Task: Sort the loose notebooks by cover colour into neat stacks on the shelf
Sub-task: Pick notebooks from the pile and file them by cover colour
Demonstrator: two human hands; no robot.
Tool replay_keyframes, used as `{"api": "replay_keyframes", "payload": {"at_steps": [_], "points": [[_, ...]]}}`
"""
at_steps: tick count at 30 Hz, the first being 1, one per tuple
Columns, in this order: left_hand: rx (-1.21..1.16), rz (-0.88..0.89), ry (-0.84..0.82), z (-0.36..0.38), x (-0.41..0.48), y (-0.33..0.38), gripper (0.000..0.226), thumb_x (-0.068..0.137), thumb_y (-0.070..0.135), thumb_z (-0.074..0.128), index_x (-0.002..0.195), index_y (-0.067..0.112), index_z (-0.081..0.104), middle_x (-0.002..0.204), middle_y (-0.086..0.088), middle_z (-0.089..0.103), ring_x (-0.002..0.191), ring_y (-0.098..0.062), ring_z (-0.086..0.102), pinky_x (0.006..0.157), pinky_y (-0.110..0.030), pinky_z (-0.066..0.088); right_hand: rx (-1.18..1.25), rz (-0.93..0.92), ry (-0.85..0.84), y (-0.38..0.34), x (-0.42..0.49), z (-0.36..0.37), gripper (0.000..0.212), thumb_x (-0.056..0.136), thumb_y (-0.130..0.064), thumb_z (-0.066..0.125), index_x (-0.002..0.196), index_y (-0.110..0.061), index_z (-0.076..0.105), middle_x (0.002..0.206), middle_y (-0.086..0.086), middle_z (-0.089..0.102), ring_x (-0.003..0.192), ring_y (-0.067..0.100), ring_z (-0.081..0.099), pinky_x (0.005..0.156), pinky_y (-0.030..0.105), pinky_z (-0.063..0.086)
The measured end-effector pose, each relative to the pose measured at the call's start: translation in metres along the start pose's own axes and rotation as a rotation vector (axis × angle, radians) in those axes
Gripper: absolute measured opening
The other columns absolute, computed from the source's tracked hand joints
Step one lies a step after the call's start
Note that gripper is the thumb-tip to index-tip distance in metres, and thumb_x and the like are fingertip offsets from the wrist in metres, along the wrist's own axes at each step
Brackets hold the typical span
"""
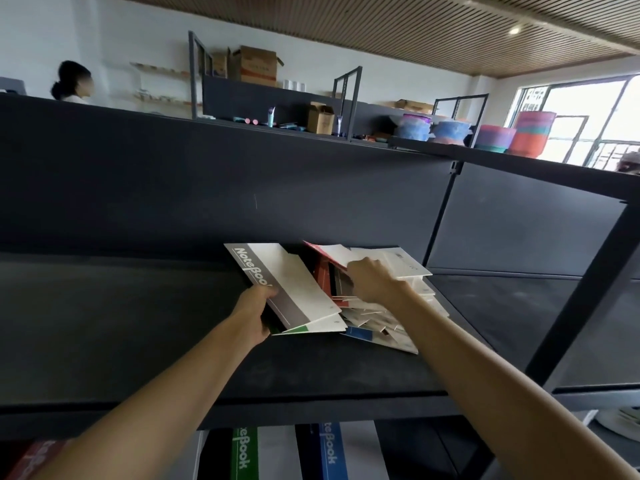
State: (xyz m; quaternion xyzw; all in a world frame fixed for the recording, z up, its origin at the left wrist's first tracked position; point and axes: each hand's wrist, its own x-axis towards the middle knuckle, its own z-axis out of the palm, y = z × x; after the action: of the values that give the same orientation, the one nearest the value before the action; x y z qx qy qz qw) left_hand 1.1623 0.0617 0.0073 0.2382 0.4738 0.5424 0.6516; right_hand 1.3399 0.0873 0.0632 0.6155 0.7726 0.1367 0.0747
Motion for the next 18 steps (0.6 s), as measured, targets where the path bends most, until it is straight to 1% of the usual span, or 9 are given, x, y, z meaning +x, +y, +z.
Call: {"api": "replay_keyframes", "payload": {"at_steps": [2, 4, 6, 7, 9, 11, 13, 15, 18], "points": [[-0.018, 0.022, -0.012, 0.004, 0.001, 0.000, 0.035, 0.095, 0.016, 0.051, 0.129, 0.005, 0.049, 0.106, -0.013, 0.060, 0.097, -0.027, 0.058, 0.082, -0.039, 0.047, -0.066, -0.107, 0.104, -0.030, -0.012, -0.012, 0.042, 0.091, 0.001, 0.041, 0.131, -0.005, 0.047, 0.110, 0.016, 0.064, 0.098, 0.032, 0.063, 0.079, 0.035, 0.049], [-0.082, 0.019, -0.065, 0.010, 0.002, 0.000, 0.039, 0.096, 0.026, 0.051, 0.127, 0.002, 0.050, 0.107, -0.017, 0.062, 0.092, -0.029, 0.061, 0.069, -0.037, 0.053, -0.117, -0.285, 0.202, -0.059, -0.025, -0.016, 0.052, 0.091, -0.001, 0.041, 0.141, -0.010, 0.037, 0.106, 0.015, 0.064, 0.094, 0.032, 0.064, 0.072, 0.036, 0.050], [-0.083, 0.017, -0.053, 0.010, 0.004, 0.000, 0.036, 0.095, 0.019, 0.053, 0.124, 0.000, 0.050, 0.111, -0.019, 0.062, 0.088, -0.029, 0.062, 0.058, -0.034, 0.055, -0.048, -0.388, 0.161, -0.077, -0.034, -0.019, 0.037, 0.096, -0.011, 0.040, 0.133, -0.009, 0.046, 0.113, 0.014, 0.062, 0.097, 0.031, 0.062, 0.068, 0.034, 0.044], [-0.070, 0.015, -0.027, 0.007, 0.005, 0.000, 0.037, 0.092, 0.011, 0.054, 0.127, 0.001, 0.048, 0.114, -0.019, 0.062, 0.093, -0.030, 0.062, 0.065, -0.037, 0.056, 0.051, -0.386, 0.125, -0.079, -0.034, -0.022, 0.032, 0.099, -0.017, 0.038, 0.126, -0.010, 0.052, 0.114, 0.012, 0.061, 0.097, 0.029, 0.061, 0.068, 0.033, 0.042], [-0.047, 0.006, 0.015, -0.004, 0.007, 0.000, 0.049, 0.087, 0.005, 0.058, 0.134, 0.006, 0.043, 0.122, -0.017, 0.059, 0.106, -0.032, 0.059, 0.087, -0.042, 0.050, 0.271, -0.275, 0.086, -0.072, -0.016, -0.019, 0.033, 0.101, -0.025, 0.033, 0.116, -0.010, 0.058, 0.111, 0.010, 0.062, 0.095, 0.028, 0.059, 0.072, 0.034, 0.046], [-0.042, 0.002, 0.028, -0.014, 0.005, 0.002, 0.050, 0.088, 0.004, 0.059, 0.134, 0.009, 0.041, 0.124, -0.015, 0.058, 0.112, -0.034, 0.056, 0.096, -0.045, 0.045, 0.345, -0.064, 0.136, -0.051, 0.011, -0.002, 0.033, 0.100, -0.027, 0.033, 0.117, -0.008, 0.054, 0.114, 0.013, 0.061, 0.100, 0.032, 0.060, 0.077, 0.037, 0.049], [-0.043, -0.002, 0.021, -0.021, 0.002, 0.006, 0.042, 0.090, 0.004, 0.057, 0.129, 0.008, 0.045, 0.116, -0.014, 0.060, 0.111, -0.034, 0.056, 0.098, -0.047, 0.044, 0.366, 0.184, 0.127, -0.029, 0.033, 0.022, 0.039, 0.097, -0.035, 0.035, 0.125, -0.011, 0.049, 0.120, 0.015, 0.057, 0.105, 0.034, 0.058, 0.085, 0.042, 0.050], [-0.021, -0.007, 0.025, -0.027, -0.001, 0.009, 0.029, 0.091, 0.005, 0.054, 0.120, 0.007, 0.049, 0.104, -0.013, 0.062, 0.103, -0.033, 0.059, 0.094, -0.046, 0.046, 0.398, 0.342, -0.027, -0.019, 0.044, 0.041, 0.051, 0.091, -0.043, 0.039, 0.132, -0.013, 0.044, 0.128, 0.018, 0.050, 0.112, 0.036, 0.053, 0.092, 0.048, 0.047], [-0.007, 0.002, 0.038, -0.037, -0.004, 0.013, 0.017, 0.090, 0.002, 0.048, 0.106, 0.008, 0.051, 0.094, -0.013, 0.062, 0.090, -0.030, 0.060, 0.086, -0.043, 0.047, 0.332, 0.378, -0.141, -0.014, 0.051, 0.060, 0.056, 0.088, -0.037, 0.043, 0.137, -0.011, 0.041, 0.137, 0.021, 0.044, 0.120, 0.039, 0.047, 0.098, 0.048, 0.043]]}}
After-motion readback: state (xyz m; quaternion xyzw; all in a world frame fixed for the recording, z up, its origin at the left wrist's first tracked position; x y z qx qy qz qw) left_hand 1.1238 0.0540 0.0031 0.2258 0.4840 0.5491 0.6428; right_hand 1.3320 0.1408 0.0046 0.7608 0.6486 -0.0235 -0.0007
